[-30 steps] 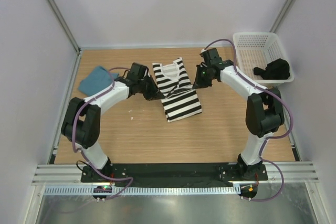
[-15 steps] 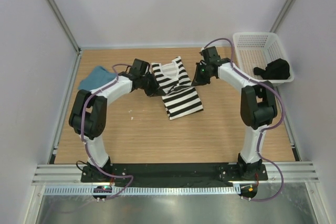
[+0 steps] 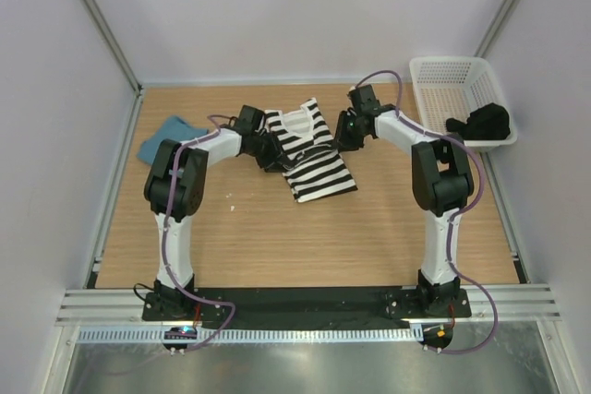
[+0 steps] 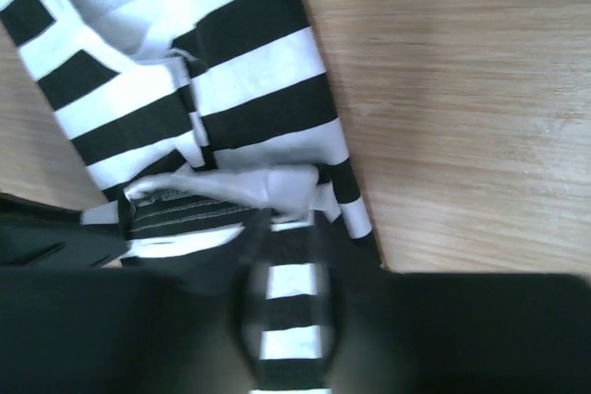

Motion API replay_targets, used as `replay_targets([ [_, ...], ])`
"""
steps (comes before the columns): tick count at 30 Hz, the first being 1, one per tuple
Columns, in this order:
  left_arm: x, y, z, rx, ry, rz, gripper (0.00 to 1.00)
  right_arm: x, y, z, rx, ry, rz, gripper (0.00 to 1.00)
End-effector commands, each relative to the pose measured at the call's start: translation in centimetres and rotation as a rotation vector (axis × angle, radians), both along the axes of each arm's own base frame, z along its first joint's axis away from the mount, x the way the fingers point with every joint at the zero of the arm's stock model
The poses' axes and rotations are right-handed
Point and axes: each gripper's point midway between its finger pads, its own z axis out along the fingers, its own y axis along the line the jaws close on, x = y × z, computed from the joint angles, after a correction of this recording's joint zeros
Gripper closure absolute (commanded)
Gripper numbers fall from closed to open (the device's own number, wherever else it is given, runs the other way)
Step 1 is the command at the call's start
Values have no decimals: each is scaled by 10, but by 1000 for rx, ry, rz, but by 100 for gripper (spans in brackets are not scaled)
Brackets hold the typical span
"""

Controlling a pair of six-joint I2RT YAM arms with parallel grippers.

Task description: Fold and stack the tank tops

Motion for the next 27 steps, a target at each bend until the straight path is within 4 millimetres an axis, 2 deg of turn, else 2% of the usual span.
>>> replay_targets([
  [1, 23, 1, 21, -20, -92, -6, 59, 21, 1, 6, 1, -60, -34, 64],
  [3, 26, 8, 29, 5, -122, 3, 40, 18, -6, 5, -23, -70, -51, 43],
  [4, 26, 11, 33, 16, -134, 9, 34, 18, -7, 18, -19, -102, -58, 38],
  [5, 26, 15, 43, 34, -168, 14, 26, 16, -12, 18, -28, -113, -66, 31],
  [6, 24, 18, 39, 52, -166, 15, 25, 15, -13, 23, -29, -130, -71, 28],
  [8, 23, 23, 57, 62, -206, 22, 23, 12, -14, 41, -20, -171, -71, 25],
  [9, 18, 27, 56, 74, -206, 22, 21, 6, -16, 40, -23, -166, -70, 24],
  [10, 17, 29, 68, 78, -236, 23, 19, 2, -17, 41, -21, -164, -66, 24],
  [12, 8, 34, 68, 92, -237, 20, 19, -12, -18, 43, 2, -166, -55, 24],
  [14, 3, 39, 79, 108, -263, 16, 18, -21, -18, 44, 19, -172, -46, 24],
  [18, -10, 41, 88, 95, -285, -9, 19, -54, -16, 37, 64, -150, -3, 28],
  [20, -22, 38, 88, 88, -280, -32, 19, -65, -11, 33, 98, -130, 23, 29],
  [21, -26, 38, 86, 92, -277, -39, 19, -74, -12, 24, 99, -102, 26, 32],
  [23, -39, 37, 77, 99, -263, -57, 20, -81, -11, 21, 109, -88, 41, 35],
  [27, -58, 33, 78, 89, -284, -89, 21, -93, -15, 6, 88, -46, 48, 39],
])
